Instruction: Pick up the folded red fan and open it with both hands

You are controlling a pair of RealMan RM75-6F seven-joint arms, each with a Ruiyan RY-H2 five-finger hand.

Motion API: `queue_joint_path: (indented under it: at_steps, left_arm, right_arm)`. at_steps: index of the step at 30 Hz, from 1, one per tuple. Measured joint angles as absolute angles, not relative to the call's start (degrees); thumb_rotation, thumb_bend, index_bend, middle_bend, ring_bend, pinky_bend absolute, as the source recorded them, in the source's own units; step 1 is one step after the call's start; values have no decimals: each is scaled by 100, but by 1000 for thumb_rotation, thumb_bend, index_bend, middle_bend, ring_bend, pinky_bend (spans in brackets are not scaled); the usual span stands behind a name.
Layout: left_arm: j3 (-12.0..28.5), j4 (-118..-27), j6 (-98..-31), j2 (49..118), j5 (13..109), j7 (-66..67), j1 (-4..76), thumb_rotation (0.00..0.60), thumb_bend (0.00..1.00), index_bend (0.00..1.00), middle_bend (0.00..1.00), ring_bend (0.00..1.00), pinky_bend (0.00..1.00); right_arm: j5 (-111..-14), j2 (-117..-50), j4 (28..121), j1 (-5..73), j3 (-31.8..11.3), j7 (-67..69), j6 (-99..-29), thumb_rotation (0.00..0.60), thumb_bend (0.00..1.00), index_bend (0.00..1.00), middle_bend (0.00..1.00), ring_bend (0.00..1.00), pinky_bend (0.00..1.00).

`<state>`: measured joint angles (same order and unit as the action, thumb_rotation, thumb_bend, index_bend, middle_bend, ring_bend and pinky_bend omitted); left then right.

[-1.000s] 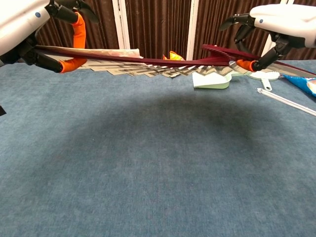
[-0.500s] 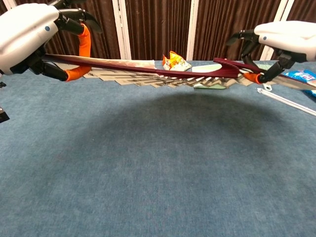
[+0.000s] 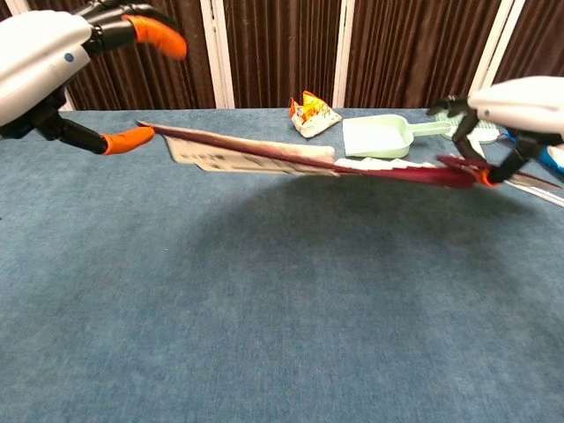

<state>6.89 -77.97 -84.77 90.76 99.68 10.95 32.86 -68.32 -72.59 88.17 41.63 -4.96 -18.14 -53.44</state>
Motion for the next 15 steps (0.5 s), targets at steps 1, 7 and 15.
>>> queue_joint_path:
  at_steps: [1, 7, 15]
  left_arm:
    - [680, -7849, -8478, 9038, 9975, 1096, 3280, 600, 408, 71, 24, 0, 144]
    - [715, -8253, -8546, 8758, 10001, 1139, 3245, 600, 408, 48, 0, 0, 144]
    - [784, -8983, -8593, 8209, 10001, 1361, 3164, 600, 408, 15, 0, 0, 144]
  right_arm:
    - [-6710, -7234, 8848, 4171, -461, -1954, -5263, 600, 345, 0, 45, 77, 58]
    - [-5947, -7077, 9010, 4252, -86, -2939, -4767, 600, 342, 0, 43, 77, 57]
    - [-5477, -6908, 9338, 4269, 406, -3629, -4603, 600, 341, 0, 41, 76, 57]
